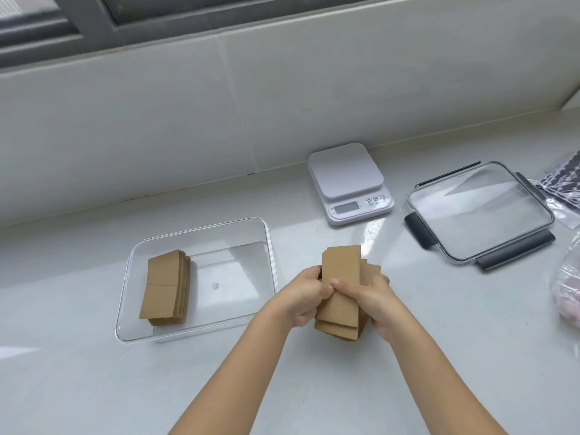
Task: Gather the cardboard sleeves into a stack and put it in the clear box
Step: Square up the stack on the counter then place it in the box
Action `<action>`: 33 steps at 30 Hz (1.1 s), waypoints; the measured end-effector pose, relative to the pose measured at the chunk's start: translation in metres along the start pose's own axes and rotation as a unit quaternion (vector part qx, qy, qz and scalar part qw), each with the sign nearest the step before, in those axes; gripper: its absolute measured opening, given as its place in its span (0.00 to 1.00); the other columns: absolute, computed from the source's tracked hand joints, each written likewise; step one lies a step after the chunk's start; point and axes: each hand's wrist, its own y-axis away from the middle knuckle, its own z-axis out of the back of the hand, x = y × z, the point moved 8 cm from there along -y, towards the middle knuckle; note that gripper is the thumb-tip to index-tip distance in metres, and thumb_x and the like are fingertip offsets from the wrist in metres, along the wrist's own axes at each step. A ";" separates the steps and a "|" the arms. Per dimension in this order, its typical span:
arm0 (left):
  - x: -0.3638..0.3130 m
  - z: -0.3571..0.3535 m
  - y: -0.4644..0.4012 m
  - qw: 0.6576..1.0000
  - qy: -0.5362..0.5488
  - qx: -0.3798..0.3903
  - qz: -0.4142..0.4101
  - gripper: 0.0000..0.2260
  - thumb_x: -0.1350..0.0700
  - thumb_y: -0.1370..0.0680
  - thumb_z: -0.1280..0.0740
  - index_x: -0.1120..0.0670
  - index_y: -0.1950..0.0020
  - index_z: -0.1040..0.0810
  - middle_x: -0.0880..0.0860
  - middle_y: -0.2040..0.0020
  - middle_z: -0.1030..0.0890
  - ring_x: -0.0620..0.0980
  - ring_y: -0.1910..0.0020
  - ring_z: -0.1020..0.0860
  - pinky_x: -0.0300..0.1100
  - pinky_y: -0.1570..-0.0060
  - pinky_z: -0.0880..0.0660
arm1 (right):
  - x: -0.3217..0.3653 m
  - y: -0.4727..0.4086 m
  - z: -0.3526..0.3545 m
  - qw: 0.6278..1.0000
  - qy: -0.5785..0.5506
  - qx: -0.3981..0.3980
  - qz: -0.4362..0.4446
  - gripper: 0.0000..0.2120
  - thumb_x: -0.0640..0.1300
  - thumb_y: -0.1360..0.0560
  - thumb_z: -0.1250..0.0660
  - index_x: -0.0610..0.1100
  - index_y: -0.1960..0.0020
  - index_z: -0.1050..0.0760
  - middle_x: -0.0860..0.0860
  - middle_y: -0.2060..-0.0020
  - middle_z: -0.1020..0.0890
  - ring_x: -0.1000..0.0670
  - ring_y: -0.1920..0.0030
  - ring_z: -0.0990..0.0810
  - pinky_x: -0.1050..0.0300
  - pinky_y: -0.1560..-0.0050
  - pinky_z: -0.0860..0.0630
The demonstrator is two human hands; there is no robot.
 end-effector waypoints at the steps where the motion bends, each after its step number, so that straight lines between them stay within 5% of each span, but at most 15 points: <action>1: 0.004 -0.001 0.005 1.000 0.006 0.006 0.003 0.16 0.69 0.21 0.46 0.59 0.36 0.30 0.54 0.49 0.21 0.52 0.48 0.22 0.42 0.56 0.22 | -0.004 0.004 -0.001 1.000 0.000 0.014 -0.001 0.37 0.46 0.36 0.21 0.38 0.35 0.35 0.42 0.41 0.27 0.44 0.44 0.21 0.45 0.43 0.22; 5: 0.025 -0.006 0.030 0.999 0.027 0.041 0.019 0.23 0.73 0.27 0.46 0.55 0.38 0.28 0.52 0.48 0.21 0.53 0.48 0.22 0.48 0.56 0.22 | -0.021 0.030 -0.002 0.997 0.072 0.011 -0.003 0.43 0.54 0.45 0.21 0.43 0.38 0.38 0.46 0.44 0.26 0.44 0.43 0.23 0.44 0.44 0.22; 9: 0.045 -0.006 0.057 0.997 0.053 0.058 0.020 0.31 0.72 0.37 0.42 0.50 0.37 0.27 0.49 0.47 0.19 0.52 0.47 0.21 0.52 0.57 0.21 | -0.031 0.061 -0.020 0.990 0.103 0.098 0.027 0.40 0.51 0.44 0.20 0.48 0.42 0.43 0.50 0.47 0.22 0.52 0.49 0.20 0.54 0.53 0.20; 14: 0.065 0.027 0.095 0.996 0.088 -0.022 -0.001 0.38 0.77 0.39 0.36 0.50 0.32 0.30 0.55 0.39 0.23 0.58 0.48 0.20 0.59 0.51 0.21 | -0.026 0.097 -0.043 0.954 0.261 0.089 0.116 0.39 0.52 0.46 0.22 0.53 0.43 0.41 0.55 0.52 0.21 0.55 0.53 0.19 0.55 0.54 0.19; 18: 0.063 0.061 0.143 0.983 -0.111 -0.136 -0.053 0.51 0.65 0.43 0.25 0.49 0.25 0.46 0.45 0.42 0.26 0.45 0.47 0.21 0.38 0.51 0.22 | -0.005 0.131 -0.083 0.875 0.407 0.098 0.245 0.28 0.58 0.43 0.28 0.59 0.47 0.36 0.61 0.57 0.22 0.60 0.58 0.22 0.67 0.66 0.27; 21: 0.048 0.077 0.178 0.932 -0.227 -0.246 -0.141 0.55 0.55 0.42 0.22 0.42 0.25 0.53 0.43 0.34 0.34 0.44 0.37 0.30 0.43 0.39 0.27 | 0.014 0.150 -0.119 0.770 0.518 0.111 0.356 0.24 0.51 0.35 0.29 0.50 0.42 0.32 0.55 0.49 0.24 0.52 0.49 0.24 0.59 0.54 0.25; 24: 0.036 0.076 0.199 0.820 -0.397 -0.350 -0.216 0.44 0.50 0.36 0.27 0.43 0.26 0.47 0.41 0.34 0.34 0.44 0.33 0.34 0.47 0.31 0.36 | 0.025 0.154 -0.152 0.658 0.619 0.106 0.415 0.21 0.42 0.32 0.31 0.44 0.41 0.33 0.48 0.46 0.26 0.46 0.46 0.27 0.55 0.49 0.28; 27: 0.054 0.071 0.186 0.732 -0.552 -0.368 -0.159 0.36 0.46 0.29 0.35 0.50 0.25 0.48 0.45 0.26 0.39 0.48 0.23 0.50 0.53 0.29 0.69 | 0.004 0.150 -0.180 0.558 0.697 0.119 0.435 0.26 0.37 0.31 0.34 0.39 0.35 0.36 0.44 0.43 0.26 0.43 0.44 0.28 0.53 0.44 0.33; 30: 0.086 0.076 0.161 0.676 -0.657 -0.332 -0.037 0.41 0.39 0.27 0.37 0.57 0.24 0.54 0.52 0.21 0.50 0.54 0.23 0.63 0.60 0.39 0.78 | -0.027 0.134 -0.180 0.518 0.738 0.103 0.421 0.27 0.37 0.29 0.36 0.37 0.32 0.40 0.43 0.41 0.29 0.41 0.40 0.30 0.50 0.37 0.36; 33: 0.095 0.079 0.150 0.654 -0.686 -0.317 -0.028 0.41 0.38 0.27 0.36 0.59 0.26 0.51 0.55 0.24 0.44 0.55 0.23 0.61 0.63 0.39 0.77 | -0.035 0.123 -0.175 0.537 0.728 0.089 0.417 0.27 0.37 0.30 0.35 0.39 0.34 0.39 0.44 0.41 0.29 0.42 0.41 0.30 0.51 0.40 0.35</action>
